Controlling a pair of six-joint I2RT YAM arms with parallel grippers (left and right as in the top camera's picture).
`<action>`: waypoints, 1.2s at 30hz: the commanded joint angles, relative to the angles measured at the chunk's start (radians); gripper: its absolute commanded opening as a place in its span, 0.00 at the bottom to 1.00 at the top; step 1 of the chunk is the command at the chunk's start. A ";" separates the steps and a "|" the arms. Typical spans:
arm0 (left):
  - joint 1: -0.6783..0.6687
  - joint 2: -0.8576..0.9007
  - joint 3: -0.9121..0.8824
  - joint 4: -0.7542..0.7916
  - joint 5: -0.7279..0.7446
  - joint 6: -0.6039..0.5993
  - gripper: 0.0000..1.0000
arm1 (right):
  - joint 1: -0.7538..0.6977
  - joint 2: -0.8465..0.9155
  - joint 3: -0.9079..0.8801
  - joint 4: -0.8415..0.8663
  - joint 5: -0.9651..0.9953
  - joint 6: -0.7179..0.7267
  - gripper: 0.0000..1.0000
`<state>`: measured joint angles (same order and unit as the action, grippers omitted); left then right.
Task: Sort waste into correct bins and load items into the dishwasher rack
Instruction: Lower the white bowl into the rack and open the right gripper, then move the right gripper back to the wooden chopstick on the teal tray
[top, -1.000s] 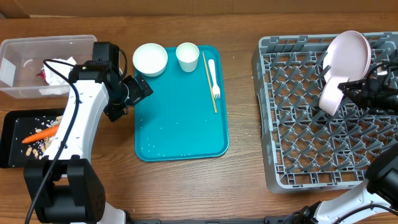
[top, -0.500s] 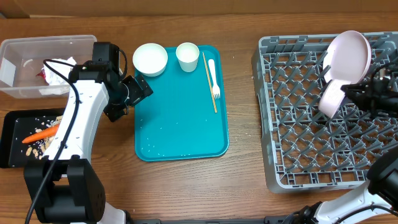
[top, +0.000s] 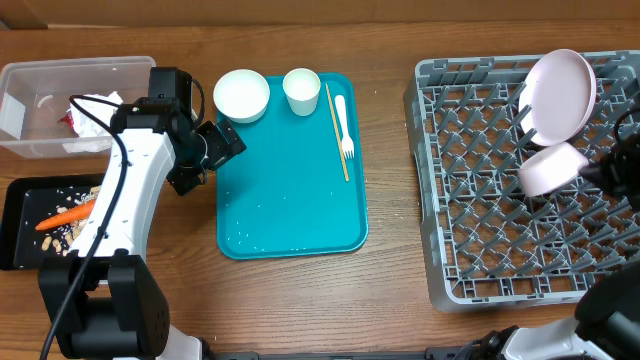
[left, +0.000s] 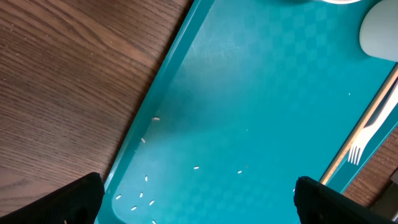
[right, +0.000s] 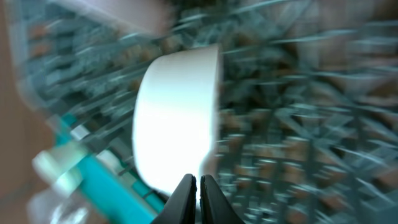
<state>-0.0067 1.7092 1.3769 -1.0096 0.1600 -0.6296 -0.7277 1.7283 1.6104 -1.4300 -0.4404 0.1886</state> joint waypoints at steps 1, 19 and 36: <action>-0.003 -0.013 -0.002 0.000 -0.002 0.005 1.00 | -0.007 -0.076 0.015 -0.017 0.291 0.140 0.08; -0.008 -0.013 -0.002 0.009 0.024 0.004 1.00 | 0.193 -0.326 0.015 -0.021 -0.094 -0.045 1.00; 0.002 -0.013 -0.002 0.060 -0.089 -0.053 1.00 | 0.885 -0.113 0.013 0.339 -0.093 0.002 1.00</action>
<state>-0.0067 1.7092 1.3769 -0.9524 0.1314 -0.6369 0.0967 1.5539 1.6104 -1.1080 -0.5247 0.1841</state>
